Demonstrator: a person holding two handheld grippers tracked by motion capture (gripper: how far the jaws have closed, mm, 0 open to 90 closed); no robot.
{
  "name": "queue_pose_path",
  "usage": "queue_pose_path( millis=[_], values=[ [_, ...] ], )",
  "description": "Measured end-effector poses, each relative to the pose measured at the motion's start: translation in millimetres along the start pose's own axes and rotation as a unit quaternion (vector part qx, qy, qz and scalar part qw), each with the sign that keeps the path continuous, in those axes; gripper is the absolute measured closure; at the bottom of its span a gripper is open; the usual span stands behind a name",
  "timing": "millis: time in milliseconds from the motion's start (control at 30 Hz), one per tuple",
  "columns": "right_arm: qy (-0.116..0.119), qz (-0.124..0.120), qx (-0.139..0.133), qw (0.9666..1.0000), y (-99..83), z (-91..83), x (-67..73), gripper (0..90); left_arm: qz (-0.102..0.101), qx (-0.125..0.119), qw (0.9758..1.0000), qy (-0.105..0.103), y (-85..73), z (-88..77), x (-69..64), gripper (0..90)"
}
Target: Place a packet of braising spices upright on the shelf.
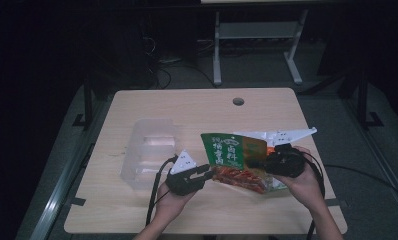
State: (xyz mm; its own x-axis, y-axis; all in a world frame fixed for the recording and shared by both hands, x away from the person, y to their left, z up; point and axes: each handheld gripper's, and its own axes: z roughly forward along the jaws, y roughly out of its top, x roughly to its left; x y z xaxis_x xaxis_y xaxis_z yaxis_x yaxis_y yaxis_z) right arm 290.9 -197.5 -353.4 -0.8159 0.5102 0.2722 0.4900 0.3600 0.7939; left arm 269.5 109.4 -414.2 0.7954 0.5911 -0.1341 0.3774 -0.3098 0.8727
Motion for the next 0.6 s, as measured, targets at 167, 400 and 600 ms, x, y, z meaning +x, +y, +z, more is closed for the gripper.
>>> queue_pose_path(
  millis=[167,400,600],
  values=[
    [0.0,-0.005,-0.011,0.9999,13.4,-6.5,3.4,89.7,-0.001,0.004,1.0,-0.007,-6.0,-3.1,-2.9,67.3],
    [-0.026,-0.009,-0.003,0.9996,34.9,-3.4,1.0,89.7,0.005,0.002,0.9998,-0.018,-10.4,-3.4,-6.7,65.7],
    [-0.03,-0.026,-0.01,0.9992,62.9,5.0,2.0,89.7,0.01,0.013,0.9996,-0.025,-14.6,-4.3,-5.8,64.8]
  ],
)
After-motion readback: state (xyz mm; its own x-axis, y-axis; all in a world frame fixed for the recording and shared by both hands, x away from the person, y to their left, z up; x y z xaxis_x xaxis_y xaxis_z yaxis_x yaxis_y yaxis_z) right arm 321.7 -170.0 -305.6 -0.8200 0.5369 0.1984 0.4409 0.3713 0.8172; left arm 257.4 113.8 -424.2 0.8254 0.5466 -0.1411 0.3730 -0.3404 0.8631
